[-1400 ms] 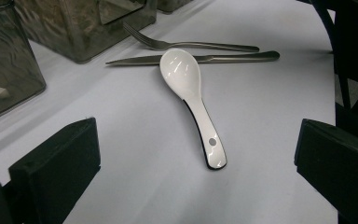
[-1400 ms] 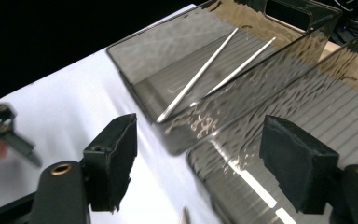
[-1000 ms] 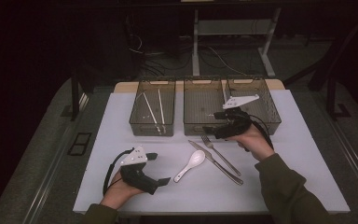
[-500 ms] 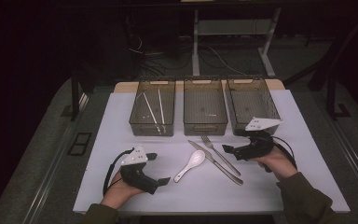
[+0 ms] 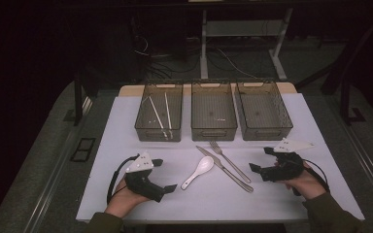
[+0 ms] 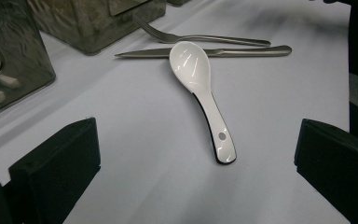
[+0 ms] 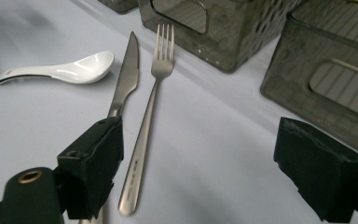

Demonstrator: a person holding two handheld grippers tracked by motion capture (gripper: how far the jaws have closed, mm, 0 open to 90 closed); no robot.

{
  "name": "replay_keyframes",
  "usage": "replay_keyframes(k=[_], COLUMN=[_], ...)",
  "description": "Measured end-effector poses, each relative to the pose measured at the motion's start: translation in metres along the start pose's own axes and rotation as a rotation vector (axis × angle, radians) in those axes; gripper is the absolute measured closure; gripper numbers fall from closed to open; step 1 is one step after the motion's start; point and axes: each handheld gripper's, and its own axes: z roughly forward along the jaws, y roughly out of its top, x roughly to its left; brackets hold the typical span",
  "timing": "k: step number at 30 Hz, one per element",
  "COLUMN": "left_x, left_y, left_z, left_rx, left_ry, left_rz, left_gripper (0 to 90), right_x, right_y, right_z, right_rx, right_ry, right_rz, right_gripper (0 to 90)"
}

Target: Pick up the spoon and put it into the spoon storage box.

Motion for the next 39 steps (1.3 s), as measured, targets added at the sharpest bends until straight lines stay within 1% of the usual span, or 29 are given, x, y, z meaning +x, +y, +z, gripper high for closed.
replay_keyframes(k=[3,4,5,7,8,9,11,12,15,16,17,18,20,21,24,25,26,28,30,31,34,36,39], left_x=[0.0,0.0,0.0,-0.001,-0.002,-0.002,-0.003,-0.004,-0.006,-0.007,-0.008,-0.009,-0.01,-0.011,-0.016,-0.017,-0.018,-0.02,-0.021,-0.023,-0.026,-0.028,-0.031], left_y=[0.001,0.001,0.001,0.002,0.003,0.004,0.006,0.008,0.011,0.012,0.014,0.016,0.019,0.021,0.024,0.025,0.025,0.026,0.026,0.027,0.027,0.025,0.023], left_z=[0.0,0.001,0.001,0.002,0.002,0.002,0.003,0.003,0.006,0.007,0.008,0.009,0.012,0.014,0.023,0.028,0.03,0.039,0.046,0.051,0.06,0.064,0.068], left_rx=[-0.007,-0.004,-0.007,-0.004,-0.007,-0.004,-0.008,-0.007,-0.018,-0.02,-0.027,-0.032,-0.047,-0.05,-0.024,0.0,0.007,0.032,0.061,0.077,0.127,0.156,0.194], left_ry=[-0.004,-0.002,-0.002,-0.003,-0.002,0.0,0.002,0.004,-0.003,-0.002,-0.01,-0.026,-0.054,-0.066,-0.094,-0.102,-0.106,-0.122,-0.124,-0.131,-0.122,-0.113,-0.115], left_rz=[0.0,0.002,-0.001,0.0,-0.002,0.0,0.002,0.003,0.001,0.008,0.009,0.006,0.002,0.001,0.005,0.011,0.007,0.008,0.011,0.018,0.047,0.057,0.074], left_gripper=[0.0,0.0,0.0,0.0,0.3,1.2,3.9,5.6,14.8,16.3,20.2,25.5,36.2,40.9,55.3,59.9,64.7,71.9,79.0,81.6,87.5,88.5,88.5], right_x=[0.002,0.002,0.003,0.002,0.001,0.0,-0.001,-0.001,-0.001,-0.001,-0.001,0.0,0.001,0.002,0.005,0.006,0.007,0.008,0.009,0.008,0.007,0.005,0.005], right_y=[-0.006,-0.008,-0.01,-0.015,-0.018,-0.021,-0.025,-0.026,-0.028,-0.028,-0.028,-0.028,-0.028,-0.028,-0.028,-0.028,-0.028,-0.028,-0.028,-0.028,-0.028,-0.028,-0.028], right_z=[-0.007,-0.009,-0.01,-0.013,-0.014,-0.015,-0.017,-0.018,-0.021,-0.022,-0.022,-0.021,-0.019,-0.018,-0.016,-0.016,-0.016,-0.016,-0.015,-0.015,-0.014,-0.015,-0.016], right_rx=[0.0,0.01,0.019,0.037,0.042,0.042,0.041,0.034,0.015,0.009,0.01,0.015,0.029,0.033,0.039,0.037,0.038,0.042,0.046,0.048,0.049,0.042,0.031], right_ry=[-0.005,-0.004,-0.009,-0.002,0.004,-0.002,0.0,0.001,0.01,0.016,0.03,0.038,0.05,0.05,0.047,0.047,0.047,0.046,0.05,0.048,0.043,0.041,0.036], right_rz=[0.026,0.037,0.037,0.038,0.046,0.043,0.061,0.06,0.067,0.07,0.076,0.08,0.065,0.066,0.045,0.036,0.029,0.019,0.013,0.012,0.024,0.029,0.043], right_gripper=[13.5,13.3,13.0,12.1,12.1,12.1,12.1,12.1,12.3,12.3,12.3,12.4,13.2,13.2,13.1,13.1,13.1,13.1,13.2,13.1,13.1,13.1,13.1])
